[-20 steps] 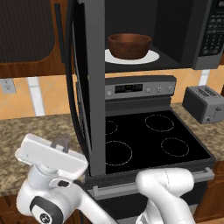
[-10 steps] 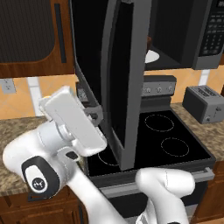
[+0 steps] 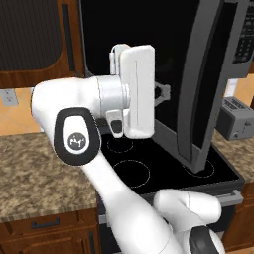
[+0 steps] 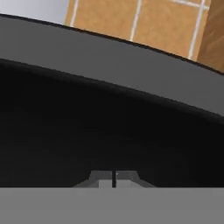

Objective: Open the microwave, place the bowl with waffle inside the microwave, then close the microwave door and turn it on.

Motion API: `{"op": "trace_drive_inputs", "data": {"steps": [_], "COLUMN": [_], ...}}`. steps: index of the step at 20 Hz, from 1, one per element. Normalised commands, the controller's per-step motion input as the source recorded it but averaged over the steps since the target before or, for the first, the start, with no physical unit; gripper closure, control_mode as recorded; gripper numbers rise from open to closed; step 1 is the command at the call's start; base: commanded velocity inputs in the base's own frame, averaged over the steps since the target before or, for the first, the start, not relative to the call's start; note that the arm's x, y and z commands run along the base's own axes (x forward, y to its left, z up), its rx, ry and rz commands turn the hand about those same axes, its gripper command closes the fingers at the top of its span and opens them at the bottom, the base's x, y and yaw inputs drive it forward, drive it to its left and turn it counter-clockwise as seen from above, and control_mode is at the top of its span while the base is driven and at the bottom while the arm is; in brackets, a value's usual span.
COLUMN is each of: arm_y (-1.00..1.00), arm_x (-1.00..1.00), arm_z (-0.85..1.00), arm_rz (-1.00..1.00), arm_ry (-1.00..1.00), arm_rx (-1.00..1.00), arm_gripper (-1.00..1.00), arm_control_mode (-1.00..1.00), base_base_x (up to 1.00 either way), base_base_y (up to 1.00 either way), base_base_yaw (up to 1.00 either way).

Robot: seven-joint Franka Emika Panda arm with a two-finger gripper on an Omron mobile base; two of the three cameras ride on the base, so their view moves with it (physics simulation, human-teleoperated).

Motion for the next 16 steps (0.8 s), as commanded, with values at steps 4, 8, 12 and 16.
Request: {"op": "trace_drive_inputs", "data": {"steps": [4,8,12,16], "arm_y": [-0.94,-0.81,-0.88,-0.86], "arm_x": [0.97,1.0,1.0,1.0], "arm_z": [0.0,0.0,-0.04,-0.06], "arm_rz": [0.23,0.36,0.4,0.43], "arm_ry": [0.35,0.25,0.09,0.0], "arm_rx": [0.07,0.04,0.07,0.13], "arm_gripper": [1.0,1.0,1.0,1.0], "arm_control_mode": [-1.0,-1.0,-1.0,-1.0], "base_base_x": [0.0,0.0,0.0,0.0], "base_base_y": [0.0,0.0,0.0,0.0], "base_base_yaw": [0.0,0.0,0.0,0.0]}}
